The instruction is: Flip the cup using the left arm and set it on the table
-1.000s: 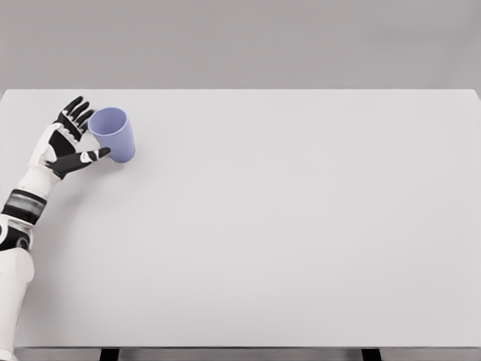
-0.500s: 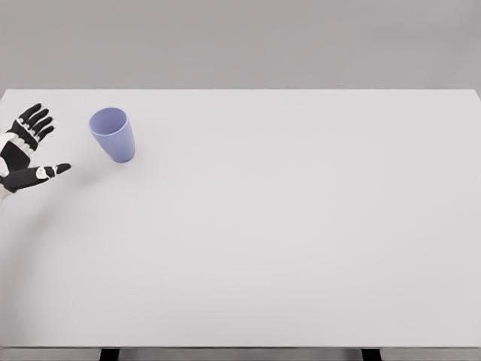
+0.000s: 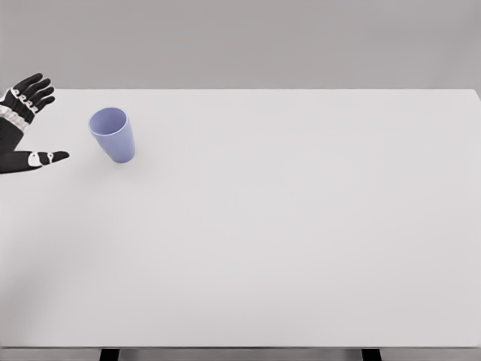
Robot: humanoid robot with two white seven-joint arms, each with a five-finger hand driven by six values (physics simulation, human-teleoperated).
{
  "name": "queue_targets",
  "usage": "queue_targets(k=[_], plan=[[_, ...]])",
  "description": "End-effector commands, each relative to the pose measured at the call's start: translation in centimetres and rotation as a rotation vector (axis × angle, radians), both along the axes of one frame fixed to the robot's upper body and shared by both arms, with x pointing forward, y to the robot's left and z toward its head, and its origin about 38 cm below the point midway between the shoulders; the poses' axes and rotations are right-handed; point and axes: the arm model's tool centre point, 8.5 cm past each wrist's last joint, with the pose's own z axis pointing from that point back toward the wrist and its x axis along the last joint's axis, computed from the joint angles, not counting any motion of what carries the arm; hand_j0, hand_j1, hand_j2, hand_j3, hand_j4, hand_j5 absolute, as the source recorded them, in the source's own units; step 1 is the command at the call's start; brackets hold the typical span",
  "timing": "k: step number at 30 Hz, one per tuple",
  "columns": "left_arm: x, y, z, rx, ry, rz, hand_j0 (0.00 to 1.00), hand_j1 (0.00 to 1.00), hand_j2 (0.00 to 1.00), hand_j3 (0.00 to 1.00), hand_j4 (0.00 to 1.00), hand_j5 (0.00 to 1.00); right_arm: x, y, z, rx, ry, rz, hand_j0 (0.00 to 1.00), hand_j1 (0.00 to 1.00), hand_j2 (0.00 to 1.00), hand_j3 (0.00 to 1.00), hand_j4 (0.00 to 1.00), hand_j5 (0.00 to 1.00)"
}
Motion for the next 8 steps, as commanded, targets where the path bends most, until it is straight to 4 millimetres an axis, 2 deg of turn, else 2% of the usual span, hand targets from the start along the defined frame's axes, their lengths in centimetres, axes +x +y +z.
queue_targets(k=[1, 8], plan=[[-0.13, -1.36, 1.71, 0.012, -0.043, -0.042, 1.00, 1.00, 1.00, 1.00, 1.00, 1.00, 0.00, 0.00, 0.00, 0.000, 0.000, 0.001, 1.00, 1.00, 1.00, 1.00, 1.00, 1.00], [-0.19, -1.78, 2.15, 0.018, -0.058, -0.054, 1.00, 1.00, 1.00, 1.00, 1.00, 1.00, 0.00, 0.00, 0.00, 0.000, 0.000, 0.001, 1.00, 1.00, 1.00, 1.00, 1.00, 1.00]])
